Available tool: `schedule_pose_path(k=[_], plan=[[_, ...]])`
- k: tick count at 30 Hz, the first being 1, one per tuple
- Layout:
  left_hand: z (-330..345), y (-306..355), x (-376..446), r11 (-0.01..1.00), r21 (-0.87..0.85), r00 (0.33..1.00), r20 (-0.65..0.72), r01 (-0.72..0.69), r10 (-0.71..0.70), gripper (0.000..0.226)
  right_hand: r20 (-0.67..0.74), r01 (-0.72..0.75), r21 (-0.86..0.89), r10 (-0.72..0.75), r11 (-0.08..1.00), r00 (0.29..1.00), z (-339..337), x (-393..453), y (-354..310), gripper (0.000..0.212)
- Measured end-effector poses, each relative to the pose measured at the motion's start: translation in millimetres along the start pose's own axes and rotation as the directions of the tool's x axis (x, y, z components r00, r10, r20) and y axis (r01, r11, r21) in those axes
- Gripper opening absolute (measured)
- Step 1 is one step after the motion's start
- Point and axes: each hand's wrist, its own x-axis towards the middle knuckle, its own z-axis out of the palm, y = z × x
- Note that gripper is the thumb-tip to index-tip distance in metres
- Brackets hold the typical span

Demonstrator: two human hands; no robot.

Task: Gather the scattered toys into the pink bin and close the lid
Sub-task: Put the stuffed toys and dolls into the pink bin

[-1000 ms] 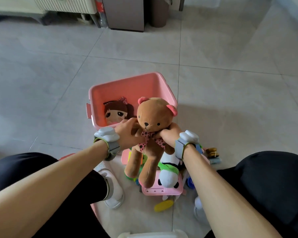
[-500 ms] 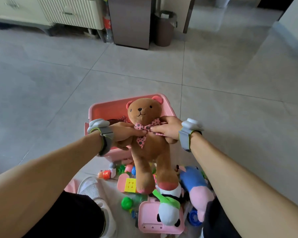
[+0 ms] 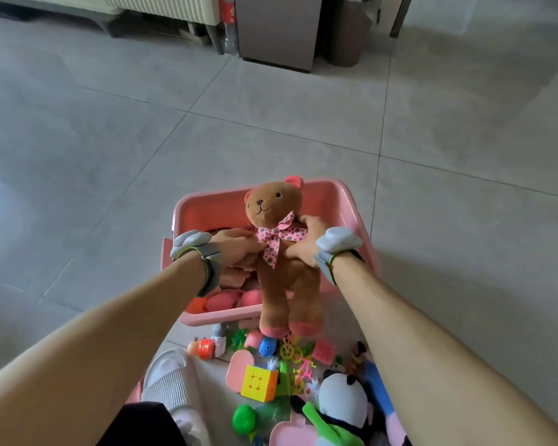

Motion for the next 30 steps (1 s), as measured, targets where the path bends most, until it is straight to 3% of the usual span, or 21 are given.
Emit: schedule_pose_path(k=[4,6,7,9,11,16,19,22,26,30], plan=[[-5.0,-9.0,27.0,0.992,0.125,1.0,-0.011,0.025,-0.024,0.022,-0.031,-0.037,-0.045,0.035,0.998,0.999,-1.0,27.4,15.8,0.066],[-10.1,-16.8,46.1,0.966,0.259,0.996,-0.092,0.017,0.007,0.023,-0.027,-0.079,-0.067,0.077,0.995,0.997,2.2,38.5,25.5,0.064],[-12.7,-21.2,56.6,0.91,0.414,0.991,-0.133,0.028,0.03,0.033,-0.014,-0.094,-0.08,0.093,0.992,0.996,5.1,45.0,31.3,0.064],[-16.1,-28.4,68.7,0.701,0.712,0.988,-0.131,0.034,0.086,0.06,0.015,-0.114,-0.103,0.116,0.988,0.993,11.9,53.3,41.7,0.063],[-15.9,-33.9,77.0,0.559,0.829,0.987,-0.103,0.016,0.123,0.072,0.034,-0.122,-0.148,0.128,0.981,0.991,20.8,63.1,50.8,0.065],[-10.5,-45.2,111.3,0.439,0.896,0.993,-0.101,0.065,0.058,0.083,0.078,-0.165,-0.144,0.178,0.976,0.981,43.1,85.4,67.2,0.063],[-12.5,-54.7,129.6,0.421,0.902,0.995,-0.099,0.091,-0.002,0.091,0.091,-0.185,-0.119,0.197,0.975,0.976,57.7,94.6,75.7,0.059],[-15.3,-66.6,146.1,0.476,0.873,0.982,-0.164,0.102,0.09,0.095,0.126,-0.191,-0.131,0.207,0.973,0.97,69.5,103.4,78.1,0.058],[-17.7,-62.5,147.7,0.458,0.887,0.972,-0.152,0.055,0.18,0.069,0.112,-0.19,-0.213,0.218,0.958,0.97,82.1,117.6,85.6,0.06],[-25.0,-64.8,144.8,0.477,0.878,0.946,-0.186,0.039,0.265,0.073,0.14,-0.225,-0.286,0.273,0.931,0.952,87.3,126.2,87.7,0.052]])
